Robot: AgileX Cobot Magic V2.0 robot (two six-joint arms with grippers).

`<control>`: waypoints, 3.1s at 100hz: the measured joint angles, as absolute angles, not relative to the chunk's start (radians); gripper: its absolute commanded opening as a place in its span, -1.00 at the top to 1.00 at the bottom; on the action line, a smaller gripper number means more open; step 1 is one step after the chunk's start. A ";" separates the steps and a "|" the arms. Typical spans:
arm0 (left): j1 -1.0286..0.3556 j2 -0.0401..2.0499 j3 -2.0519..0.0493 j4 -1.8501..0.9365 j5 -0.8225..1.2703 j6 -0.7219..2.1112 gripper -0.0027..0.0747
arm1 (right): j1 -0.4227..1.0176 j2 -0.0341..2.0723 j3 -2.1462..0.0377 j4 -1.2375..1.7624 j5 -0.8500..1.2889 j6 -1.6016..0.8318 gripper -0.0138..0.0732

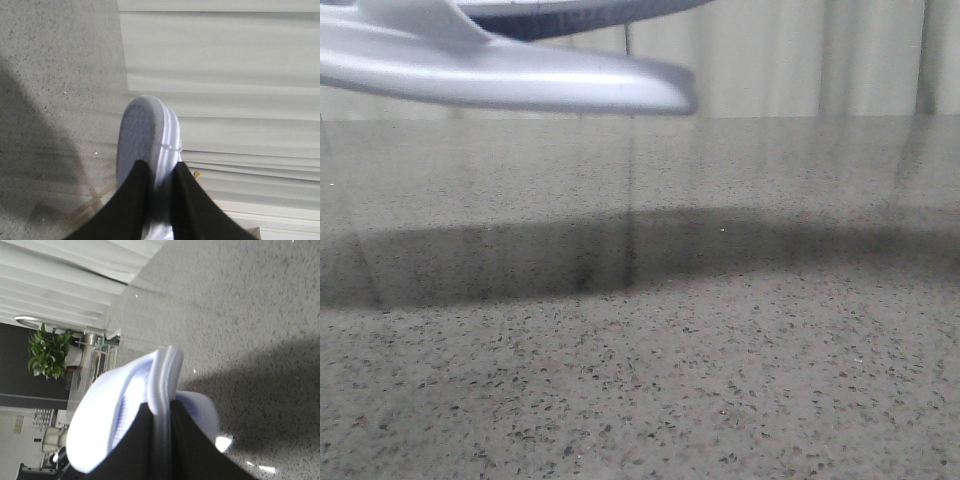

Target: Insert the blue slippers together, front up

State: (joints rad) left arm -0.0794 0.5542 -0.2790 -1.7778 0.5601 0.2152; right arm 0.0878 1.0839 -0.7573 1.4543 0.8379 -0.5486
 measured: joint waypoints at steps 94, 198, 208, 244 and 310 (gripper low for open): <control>-0.074 0.611 -0.306 -1.772 0.606 0.221 0.89 | 0.195 1.148 -0.757 1.506 0.745 -0.649 0.93; -0.072 0.611 -0.307 -1.772 0.670 0.270 0.89 | 0.268 1.148 -0.757 1.234 0.592 -0.721 -0.14; -0.072 0.611 -0.307 -1.772 0.672 0.270 0.89 | 0.271 1.130 -0.757 1.226 0.594 -0.723 -0.13; -0.076 0.611 -0.310 -1.772 0.693 0.282 0.89 | 0.262 0.910 -0.757 1.130 0.481 -0.725 -0.13; -0.078 0.634 -0.310 -1.770 0.642 0.309 0.89 | 0.259 0.684 -0.757 1.025 0.249 -0.726 -0.13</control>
